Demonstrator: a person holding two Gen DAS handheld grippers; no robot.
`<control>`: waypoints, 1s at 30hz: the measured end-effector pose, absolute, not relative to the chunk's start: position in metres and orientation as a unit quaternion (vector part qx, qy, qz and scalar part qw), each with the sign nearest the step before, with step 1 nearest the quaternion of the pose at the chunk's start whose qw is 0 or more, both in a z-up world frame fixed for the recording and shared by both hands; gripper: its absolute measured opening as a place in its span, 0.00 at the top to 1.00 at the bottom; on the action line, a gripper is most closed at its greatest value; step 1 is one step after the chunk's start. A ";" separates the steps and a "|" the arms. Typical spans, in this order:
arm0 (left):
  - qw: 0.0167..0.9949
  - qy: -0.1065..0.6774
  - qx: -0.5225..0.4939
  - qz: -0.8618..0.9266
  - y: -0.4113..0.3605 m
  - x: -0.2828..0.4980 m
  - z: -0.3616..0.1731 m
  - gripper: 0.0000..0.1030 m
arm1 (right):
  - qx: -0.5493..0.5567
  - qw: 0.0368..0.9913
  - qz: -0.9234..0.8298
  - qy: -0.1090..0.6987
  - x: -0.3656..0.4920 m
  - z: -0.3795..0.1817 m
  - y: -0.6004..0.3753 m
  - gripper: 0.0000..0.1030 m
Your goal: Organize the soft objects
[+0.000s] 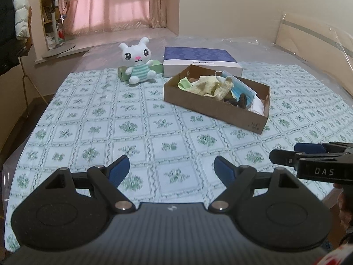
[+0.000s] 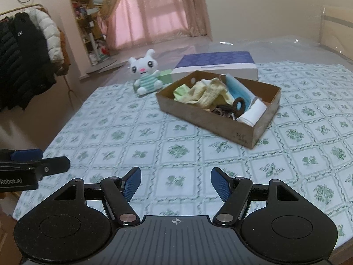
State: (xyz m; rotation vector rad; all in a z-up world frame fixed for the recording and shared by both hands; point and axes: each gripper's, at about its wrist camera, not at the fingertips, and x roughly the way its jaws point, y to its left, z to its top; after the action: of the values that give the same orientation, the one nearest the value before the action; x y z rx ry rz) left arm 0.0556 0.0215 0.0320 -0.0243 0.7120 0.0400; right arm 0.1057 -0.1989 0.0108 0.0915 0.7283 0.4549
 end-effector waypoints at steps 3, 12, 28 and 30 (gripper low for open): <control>0.936 0.351 -0.014 0.022 0.021 0.043 0.031 0.20 | 0.037 0.905 0.231 0.354 0.094 0.013 -0.196 0.32; 0.929 0.369 -0.024 0.030 0.022 0.020 0.021 0.20 | 0.032 0.896 0.249 0.366 0.073 0.010 -0.193 0.32; 0.924 0.381 -0.025 0.033 0.021 0.011 0.012 0.20 | 0.022 0.886 0.263 0.382 0.061 0.000 -0.186 0.32; 0.924 0.381 -0.025 0.033 0.021 0.011 0.012 0.20 | 0.022 0.886 0.262 0.383 0.061 0.000 -0.186 0.32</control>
State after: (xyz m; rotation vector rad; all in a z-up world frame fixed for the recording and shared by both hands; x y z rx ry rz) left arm 0.0110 0.0206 0.0116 -0.0505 0.7822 0.0669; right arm 0.0612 -0.1863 -0.0003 0.0451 0.7960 0.5454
